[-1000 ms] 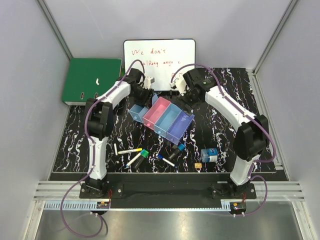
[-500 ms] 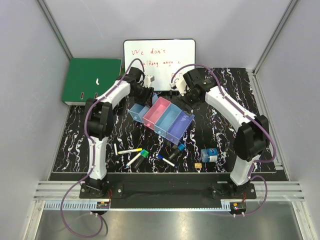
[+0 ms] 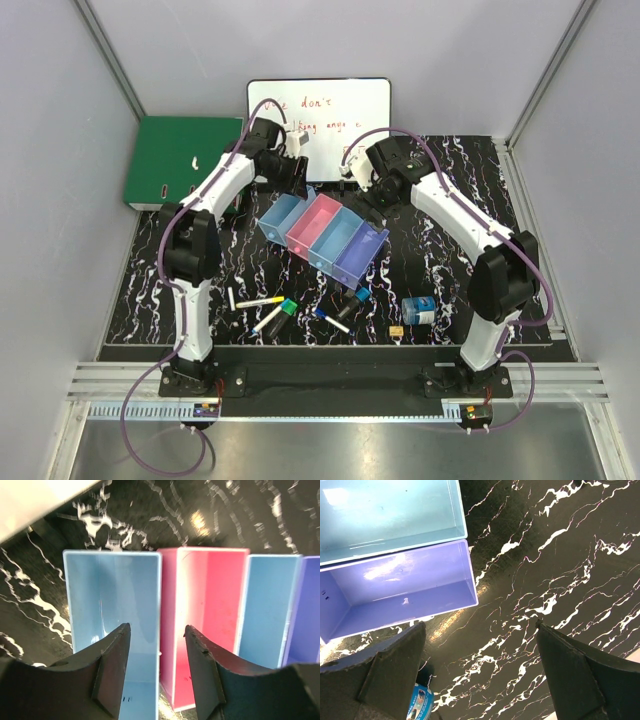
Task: Sort the stationery into containers
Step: Move the storage box to the center of the board.
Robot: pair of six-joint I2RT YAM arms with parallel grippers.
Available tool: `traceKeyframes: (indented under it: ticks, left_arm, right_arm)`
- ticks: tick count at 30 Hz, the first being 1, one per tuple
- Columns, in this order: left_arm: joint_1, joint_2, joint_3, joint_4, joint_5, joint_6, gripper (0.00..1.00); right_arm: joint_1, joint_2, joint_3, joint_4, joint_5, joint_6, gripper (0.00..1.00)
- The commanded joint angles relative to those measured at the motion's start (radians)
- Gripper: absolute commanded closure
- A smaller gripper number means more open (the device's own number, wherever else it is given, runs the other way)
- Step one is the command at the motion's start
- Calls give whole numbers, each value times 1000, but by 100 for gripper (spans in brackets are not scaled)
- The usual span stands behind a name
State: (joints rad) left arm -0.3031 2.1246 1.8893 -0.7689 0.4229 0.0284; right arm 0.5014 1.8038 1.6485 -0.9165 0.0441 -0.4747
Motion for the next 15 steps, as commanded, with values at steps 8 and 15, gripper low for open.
traceKeyframes:
  ticks: [8, 15]
  left_arm:
    - [-7, -23, 4, 16, 22, 24, 48]
    - [-10, 1, -1, 16, 62, 28, 28]
  right_arm:
    - [19, -57, 7, 22, 19, -7, 0]
    - [20, -54, 16, 24, 23, -8, 0]
